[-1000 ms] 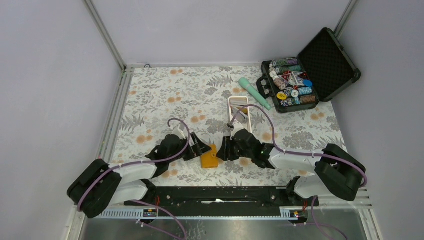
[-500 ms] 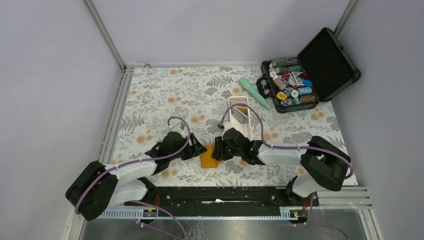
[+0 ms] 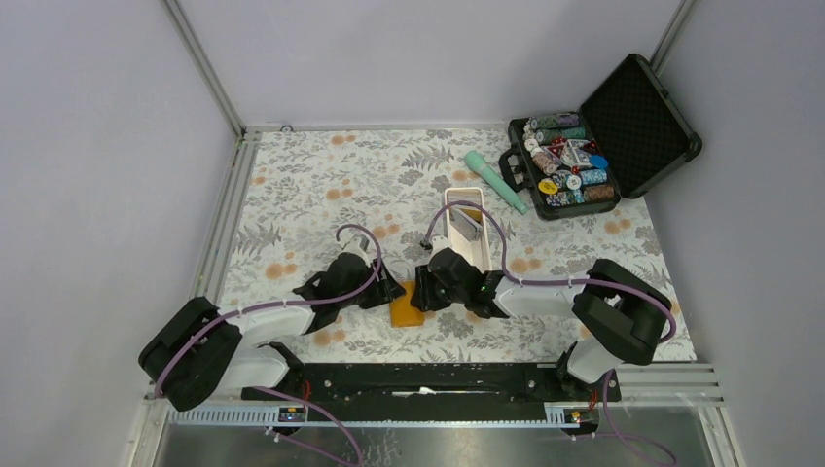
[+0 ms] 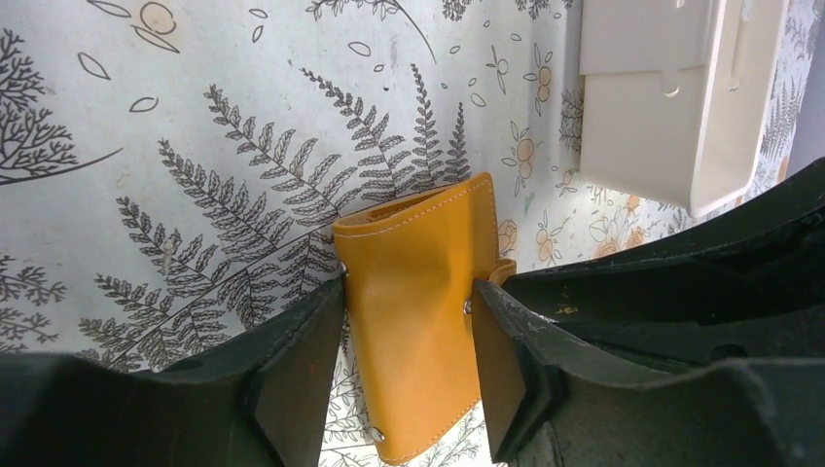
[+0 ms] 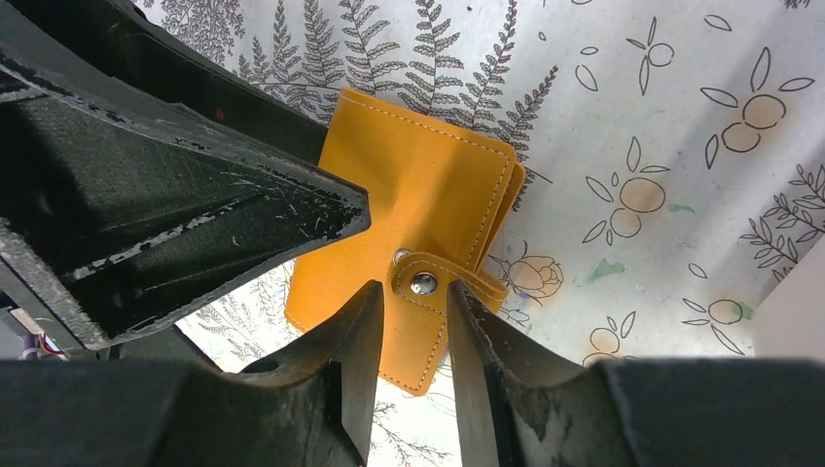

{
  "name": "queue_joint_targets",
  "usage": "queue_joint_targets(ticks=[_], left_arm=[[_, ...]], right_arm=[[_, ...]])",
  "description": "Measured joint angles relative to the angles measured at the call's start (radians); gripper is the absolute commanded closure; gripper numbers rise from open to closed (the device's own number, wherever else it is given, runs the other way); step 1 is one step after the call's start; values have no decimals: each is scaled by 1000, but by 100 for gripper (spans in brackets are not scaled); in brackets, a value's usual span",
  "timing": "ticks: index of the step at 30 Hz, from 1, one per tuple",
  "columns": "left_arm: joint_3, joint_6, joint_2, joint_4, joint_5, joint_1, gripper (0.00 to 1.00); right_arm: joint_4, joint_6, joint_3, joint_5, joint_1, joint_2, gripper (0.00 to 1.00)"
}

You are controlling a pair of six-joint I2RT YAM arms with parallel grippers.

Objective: Put the credit cards into the card holder
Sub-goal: Close the card holder at the center of the board.

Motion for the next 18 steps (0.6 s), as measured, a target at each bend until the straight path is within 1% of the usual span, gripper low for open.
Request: queue_joint_targets(ticks=[2,15,18], left_arm=[[8,1,11,-1,-10,-6,50],[27,3,23,-25,-65,-35,53],[27,3,13,-44,-74,-38,56]], right_arm=[[0,0,0,1,0,0,64],[-3,-4,24,23,1,28,68],[-2,-4,34,26,2,38,68]])
